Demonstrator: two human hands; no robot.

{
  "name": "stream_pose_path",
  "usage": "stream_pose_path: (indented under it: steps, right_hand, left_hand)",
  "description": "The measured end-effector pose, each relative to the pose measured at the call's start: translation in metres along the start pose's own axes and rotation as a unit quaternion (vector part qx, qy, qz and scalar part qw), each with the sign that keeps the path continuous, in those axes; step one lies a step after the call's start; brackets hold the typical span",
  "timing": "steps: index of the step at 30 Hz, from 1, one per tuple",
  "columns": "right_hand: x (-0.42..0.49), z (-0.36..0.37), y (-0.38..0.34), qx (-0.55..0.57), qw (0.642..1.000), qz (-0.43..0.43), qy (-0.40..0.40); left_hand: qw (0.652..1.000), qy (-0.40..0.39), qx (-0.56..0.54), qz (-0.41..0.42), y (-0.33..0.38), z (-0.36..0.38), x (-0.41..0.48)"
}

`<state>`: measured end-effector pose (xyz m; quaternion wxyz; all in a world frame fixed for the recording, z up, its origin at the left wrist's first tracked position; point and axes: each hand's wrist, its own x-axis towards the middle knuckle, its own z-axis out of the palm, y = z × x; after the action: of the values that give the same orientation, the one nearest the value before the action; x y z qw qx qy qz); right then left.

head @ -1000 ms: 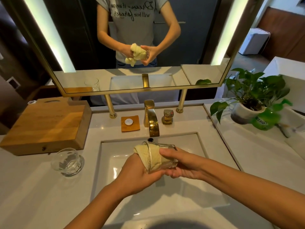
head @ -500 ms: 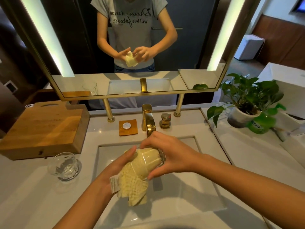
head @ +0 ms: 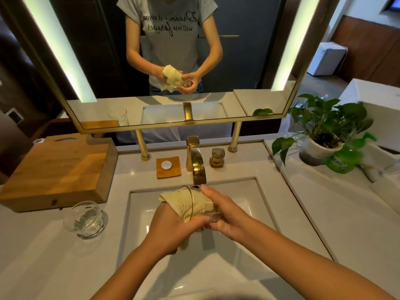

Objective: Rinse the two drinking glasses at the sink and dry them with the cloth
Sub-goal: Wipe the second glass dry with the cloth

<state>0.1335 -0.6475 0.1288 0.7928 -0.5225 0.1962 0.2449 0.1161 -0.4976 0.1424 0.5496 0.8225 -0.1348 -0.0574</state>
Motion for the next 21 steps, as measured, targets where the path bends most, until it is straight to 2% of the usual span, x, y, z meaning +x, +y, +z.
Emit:
stream_pose_path:
  steps: [4,6,9,11,13,14,16,17,19,20,21]
  right_hand:
    - [-0.002,-0.005,-0.001,0.129,0.985,0.113,-0.023]
    - [-0.004,-0.004,-0.003,0.196,0.965,0.158,-0.074]
    - [-0.005,-0.002,0.000,0.205,0.950,0.184,-0.149]
    - [-0.005,-0.005,0.005,0.192,0.947,0.206,-0.153]
    - [-0.008,-0.008,0.004,0.150,0.960,0.191,-0.138]
    - [-0.010,-0.009,0.001,0.108,0.974,0.154,-0.127]
    - [-0.015,-0.010,-0.006,-0.056,0.995,-0.011,-0.076]
    - [-0.019,-0.010,-0.011,-0.163,0.977,-0.125,-0.057]
    - [-0.025,-0.009,-0.024,-0.331,0.890,-0.302,-0.080]
    - [-0.025,-0.008,-0.029,-0.385,0.854,-0.335,-0.104]
    - [-0.025,-0.008,-0.031,-0.414,0.837,-0.334,-0.123]
  left_hand:
    - [0.985,0.041,0.117,0.118,-0.009,-0.015,0.001]
    - [0.980,0.066,0.135,0.129,-0.012,-0.023,0.004]
    - [0.970,0.022,0.177,0.163,-0.014,-0.030,0.009]
    - [0.952,-0.007,0.238,0.190,-0.012,-0.030,0.008]
    - [0.955,-0.012,0.228,0.188,-0.008,-0.028,0.006]
    - [0.971,-0.014,0.171,0.164,-0.003,-0.029,0.004]
    - [0.997,-0.020,0.004,0.068,0.005,-0.033,0.004]
    - [0.998,-0.024,-0.058,0.027,0.008,-0.035,0.006]
    - [0.992,-0.026,-0.122,-0.021,0.011,-0.036,0.011]
    - [0.988,-0.030,-0.150,-0.034,0.014,-0.034,0.012]
    - [0.983,-0.034,-0.176,-0.048,0.017,-0.032,0.013]
